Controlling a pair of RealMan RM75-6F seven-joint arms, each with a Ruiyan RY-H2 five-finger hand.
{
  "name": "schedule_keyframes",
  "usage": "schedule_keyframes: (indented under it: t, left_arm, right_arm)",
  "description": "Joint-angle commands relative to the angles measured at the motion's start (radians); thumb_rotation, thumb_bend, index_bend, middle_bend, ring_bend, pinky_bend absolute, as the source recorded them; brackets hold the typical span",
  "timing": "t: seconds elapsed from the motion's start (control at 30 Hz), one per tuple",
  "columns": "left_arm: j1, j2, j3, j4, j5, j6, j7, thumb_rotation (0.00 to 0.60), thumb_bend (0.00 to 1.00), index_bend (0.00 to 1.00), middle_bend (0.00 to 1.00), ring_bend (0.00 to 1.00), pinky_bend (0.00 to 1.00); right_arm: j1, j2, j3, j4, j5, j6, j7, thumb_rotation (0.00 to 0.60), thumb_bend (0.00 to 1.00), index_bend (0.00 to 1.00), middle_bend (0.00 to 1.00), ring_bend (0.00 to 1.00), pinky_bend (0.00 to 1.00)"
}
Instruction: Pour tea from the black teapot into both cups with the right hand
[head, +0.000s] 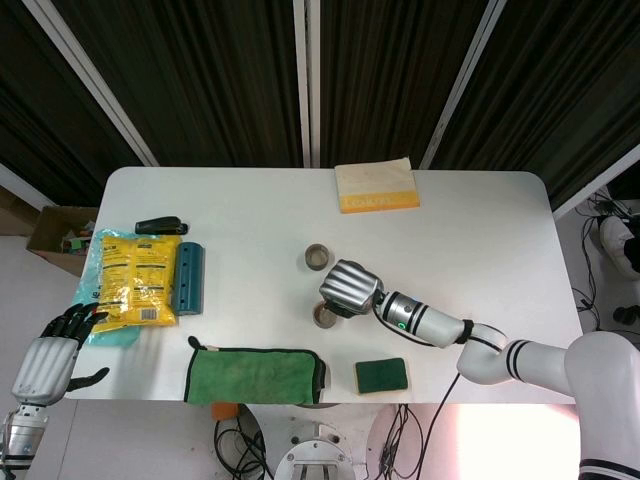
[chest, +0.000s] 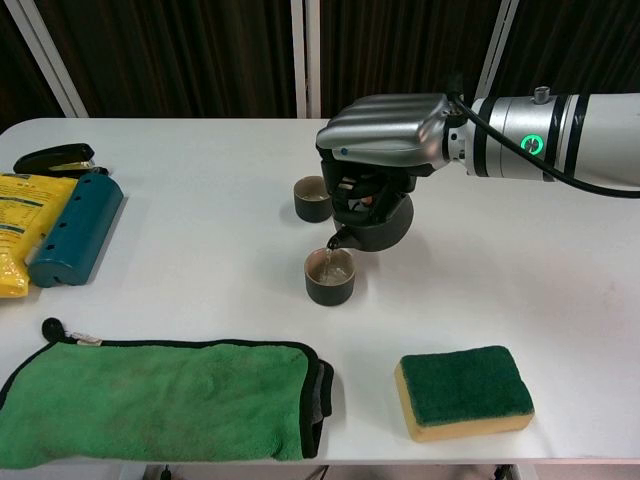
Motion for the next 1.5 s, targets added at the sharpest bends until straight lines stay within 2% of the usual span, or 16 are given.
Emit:
schedule_keyframes:
  t: [0.03, 1.5]
  left_arm:
    - [0.0, 0.0, 0.0, 0.001, 0.0, 0.001, -0.001, 0.6, 0.07, 0.2, 0.11, 0.09, 0.22]
    - [0.002, -0.004, -0.001, 0.014, -0.002, 0.0, -0.014, 0.6, 0.07, 0.2, 0.11, 0.09, 0.22]
  right_arm:
    - [0.001, 0.0, 0.001, -0.003, 0.002, -0.002, -0.005, 0.6, 0.48, 1.0, 1.0, 1.0, 0.76]
    - [0.009, 0.004, 0.001, -0.02, 0.009, -0.015, -0.079, 0.6, 0.48, 1.0, 1.0, 1.0, 0.76]
